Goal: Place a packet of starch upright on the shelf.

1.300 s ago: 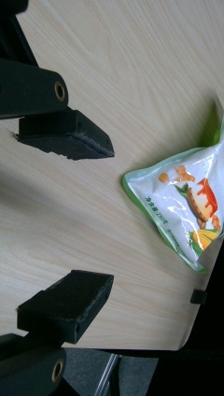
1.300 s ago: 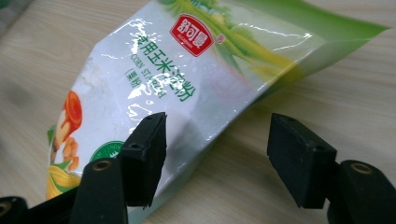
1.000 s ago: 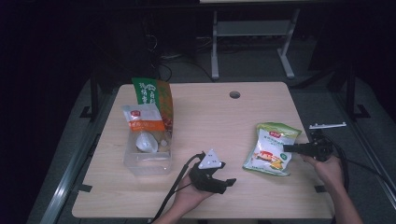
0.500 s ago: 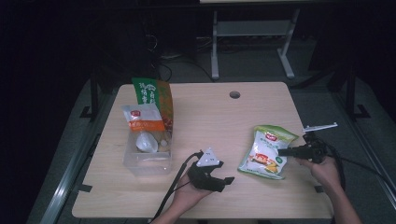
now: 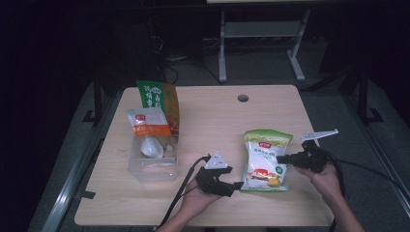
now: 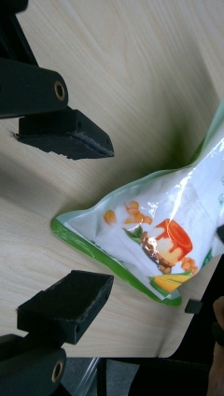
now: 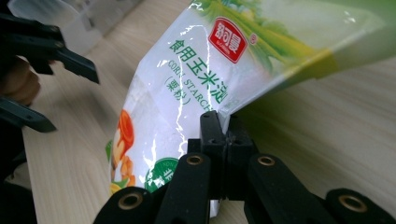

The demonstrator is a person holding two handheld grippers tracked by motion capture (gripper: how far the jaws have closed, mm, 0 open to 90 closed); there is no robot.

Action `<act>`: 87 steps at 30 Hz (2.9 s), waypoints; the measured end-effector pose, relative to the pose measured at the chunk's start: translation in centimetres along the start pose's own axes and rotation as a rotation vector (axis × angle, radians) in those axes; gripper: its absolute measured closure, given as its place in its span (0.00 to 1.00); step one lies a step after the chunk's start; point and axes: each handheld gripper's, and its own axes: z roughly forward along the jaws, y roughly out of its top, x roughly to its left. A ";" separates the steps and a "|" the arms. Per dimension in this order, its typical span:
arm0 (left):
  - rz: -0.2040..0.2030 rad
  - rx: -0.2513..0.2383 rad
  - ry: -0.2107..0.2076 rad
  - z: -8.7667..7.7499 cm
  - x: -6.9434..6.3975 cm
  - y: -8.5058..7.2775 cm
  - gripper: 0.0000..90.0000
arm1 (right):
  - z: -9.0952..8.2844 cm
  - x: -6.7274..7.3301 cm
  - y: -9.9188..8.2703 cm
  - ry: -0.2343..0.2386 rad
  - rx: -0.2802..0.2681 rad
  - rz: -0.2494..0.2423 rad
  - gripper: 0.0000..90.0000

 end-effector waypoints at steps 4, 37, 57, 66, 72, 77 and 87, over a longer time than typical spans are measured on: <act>-0.005 -0.012 -0.012 0.3 0.1 0.4 0.35 | -0.3 1.2 0.5 0.021 -0.038 -0.036 0.99; 0.010 -0.131 0.121 -3.8 2.1 0.8 0.89 | 3.3 7.9 4.2 0.095 -0.102 -0.255 0.97; 0.119 -0.086 0.159 -4.3 1.4 0.2 0.91 | 5.8 9.0 4.6 0.141 0.026 -0.302 0.67; 0.110 -0.085 0.152 -4.5 1.5 0.1 0.90 | 6.2 9.4 4.8 0.100 0.044 -0.316 0.84; 0.080 -0.101 0.141 -4.9 1.6 -0.1 0.83 | 6.0 9.6 4.8 0.086 0.043 -0.323 0.93; 0.086 -0.098 0.149 -5.9 1.4 -0.5 0.75 | 5.9 9.6 4.6 0.095 0.025 -0.321 0.96; 0.099 -0.094 0.154 -7.0 0.8 -1.5 0.71 | 5.1 10.1 5.4 0.064 0.005 -0.334 0.97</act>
